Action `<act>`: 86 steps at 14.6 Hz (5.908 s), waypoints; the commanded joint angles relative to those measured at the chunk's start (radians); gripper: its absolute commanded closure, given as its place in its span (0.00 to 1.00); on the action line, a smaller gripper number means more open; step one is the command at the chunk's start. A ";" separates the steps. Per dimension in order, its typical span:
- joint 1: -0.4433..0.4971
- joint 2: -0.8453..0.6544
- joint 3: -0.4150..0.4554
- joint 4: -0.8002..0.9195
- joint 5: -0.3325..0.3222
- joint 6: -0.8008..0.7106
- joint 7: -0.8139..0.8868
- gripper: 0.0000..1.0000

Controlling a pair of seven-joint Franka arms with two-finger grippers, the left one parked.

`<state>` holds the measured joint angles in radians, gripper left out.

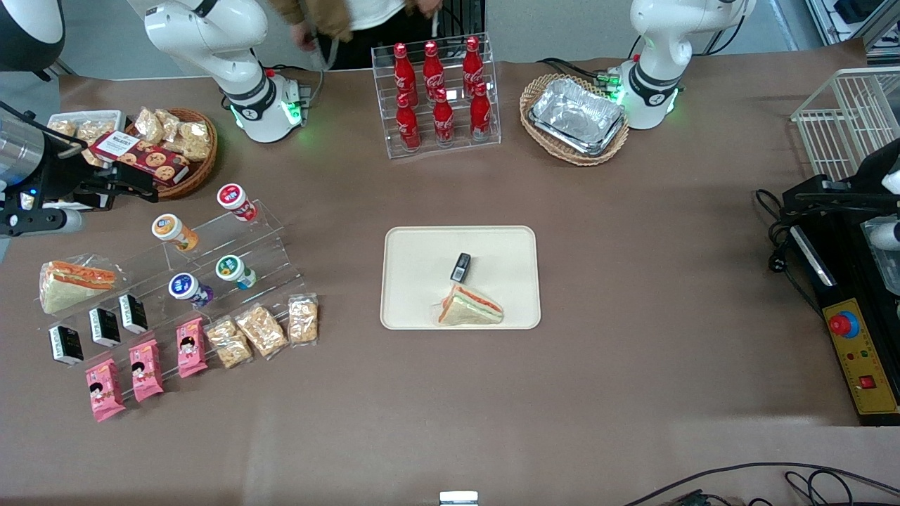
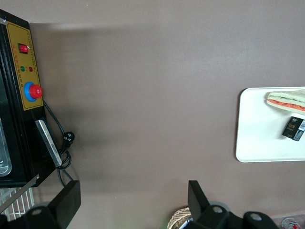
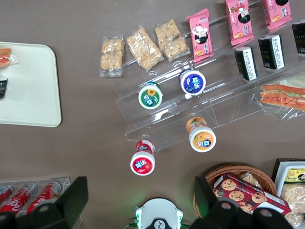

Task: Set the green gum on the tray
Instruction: 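Move the right gripper from rest toward the snack rack, then lower the open right gripper over the green-lidded gum jar, then close the right gripper on the green-lidded gum jar and lift it, then carry the gum jar with the right gripper over the cream tray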

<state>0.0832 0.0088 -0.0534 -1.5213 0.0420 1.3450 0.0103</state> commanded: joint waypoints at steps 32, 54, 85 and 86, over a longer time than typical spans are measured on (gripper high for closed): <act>0.029 -0.015 0.009 -0.807 -0.013 1.011 -0.095 0.00; 0.039 -0.029 0.004 -0.502 -0.001 0.538 -0.178 0.69; 0.357 0.310 0.362 -0.364 -0.037 0.761 0.780 0.68; 0.368 0.336 0.362 -0.365 -0.037 0.790 0.780 0.68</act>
<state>0.4401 0.2742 0.3102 -1.8960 0.0210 2.0668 0.7789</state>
